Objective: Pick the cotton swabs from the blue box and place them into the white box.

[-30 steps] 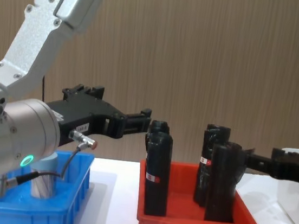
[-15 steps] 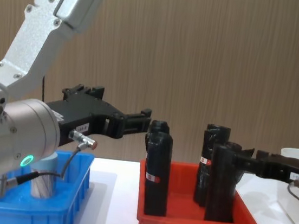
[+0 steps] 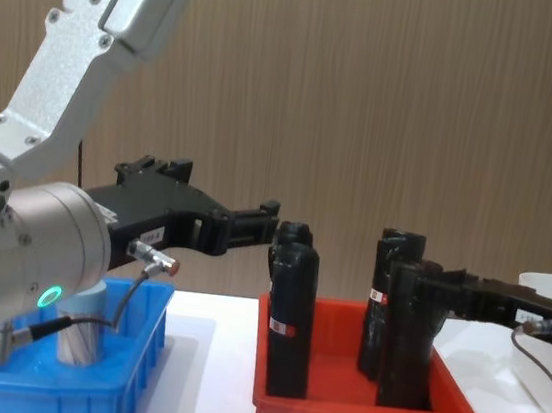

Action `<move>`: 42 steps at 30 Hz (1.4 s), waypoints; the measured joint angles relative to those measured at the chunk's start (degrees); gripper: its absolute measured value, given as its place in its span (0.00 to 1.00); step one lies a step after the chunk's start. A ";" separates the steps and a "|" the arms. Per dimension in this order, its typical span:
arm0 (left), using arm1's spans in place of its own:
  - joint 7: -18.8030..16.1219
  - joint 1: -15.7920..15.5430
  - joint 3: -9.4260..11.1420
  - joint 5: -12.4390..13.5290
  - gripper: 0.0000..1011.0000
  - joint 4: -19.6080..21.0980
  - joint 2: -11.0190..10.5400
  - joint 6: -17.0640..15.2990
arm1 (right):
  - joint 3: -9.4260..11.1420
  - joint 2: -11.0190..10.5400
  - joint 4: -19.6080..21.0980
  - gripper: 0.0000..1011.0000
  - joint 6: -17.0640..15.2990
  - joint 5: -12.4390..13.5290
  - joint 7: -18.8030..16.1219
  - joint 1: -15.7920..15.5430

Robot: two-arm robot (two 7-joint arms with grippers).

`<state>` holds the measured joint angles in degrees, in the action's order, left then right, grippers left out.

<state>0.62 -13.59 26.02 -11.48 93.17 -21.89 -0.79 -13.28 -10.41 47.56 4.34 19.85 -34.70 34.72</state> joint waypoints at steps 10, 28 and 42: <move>0.00 0.00 0.00 0.00 0.99 0.00 0.00 0.00 | -0.55 0.98 -4.53 0.99 1.37 0.11 -1.84 2.77; 0.00 0.00 0.00 0.00 0.99 0.00 0.00 0.00 | -2.65 2.81 -11.45 0.78 3.40 -0.33 -6.82 6.82; 0.00 0.00 0.00 0.00 0.99 0.00 0.00 0.00 | -3.78 3.96 -15.69 0.56 5.08 -1.27 -8.34 9.40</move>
<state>0.63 -13.59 26.02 -11.48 93.17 -21.89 -0.79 -17.06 -6.45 31.87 9.42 18.58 -43.04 44.13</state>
